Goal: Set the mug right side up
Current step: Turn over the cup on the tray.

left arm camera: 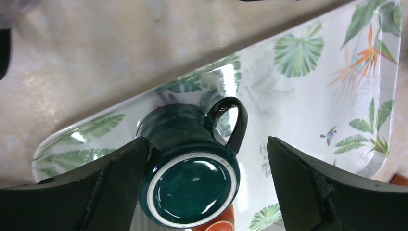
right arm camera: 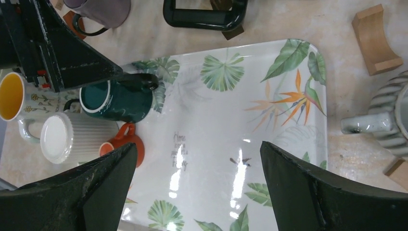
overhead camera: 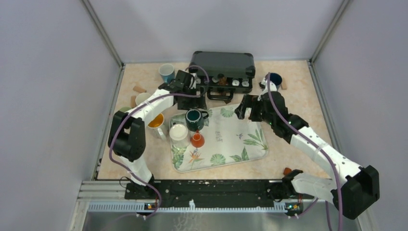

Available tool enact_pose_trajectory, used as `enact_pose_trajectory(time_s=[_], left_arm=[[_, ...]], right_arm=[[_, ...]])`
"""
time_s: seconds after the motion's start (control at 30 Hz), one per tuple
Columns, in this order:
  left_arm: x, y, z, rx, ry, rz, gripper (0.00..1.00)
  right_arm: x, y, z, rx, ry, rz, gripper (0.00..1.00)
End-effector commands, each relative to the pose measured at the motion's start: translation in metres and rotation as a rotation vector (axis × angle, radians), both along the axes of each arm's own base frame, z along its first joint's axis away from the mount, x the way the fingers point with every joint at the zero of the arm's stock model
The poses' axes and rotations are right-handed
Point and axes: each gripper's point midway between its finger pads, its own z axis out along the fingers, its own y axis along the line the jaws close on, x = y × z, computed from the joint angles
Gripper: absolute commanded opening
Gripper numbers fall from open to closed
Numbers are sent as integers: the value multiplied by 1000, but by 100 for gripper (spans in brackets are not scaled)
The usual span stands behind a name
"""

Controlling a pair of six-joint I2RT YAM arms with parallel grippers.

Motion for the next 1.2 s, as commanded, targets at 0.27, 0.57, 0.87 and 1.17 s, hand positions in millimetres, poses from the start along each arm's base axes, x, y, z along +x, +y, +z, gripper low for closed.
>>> enact_pose_trajectory(time_s=[0.27, 0.57, 0.87, 1.17], left_arm=[[16, -42, 21, 375, -216, -387, 99], [0, -64, -4, 529, -223, -662, 99], [3, -62, -27, 601, -190, -718, 94], [-3, -58, -38, 601, -174, -732, 75]], right_arm=[[8, -39, 35, 15, -104, -153, 99], [1, -49, 49, 20, -140, -178, 99], [-6, -56, 54, 8, -155, -182, 99], [-8, -58, 50, -10, -149, -176, 99]])
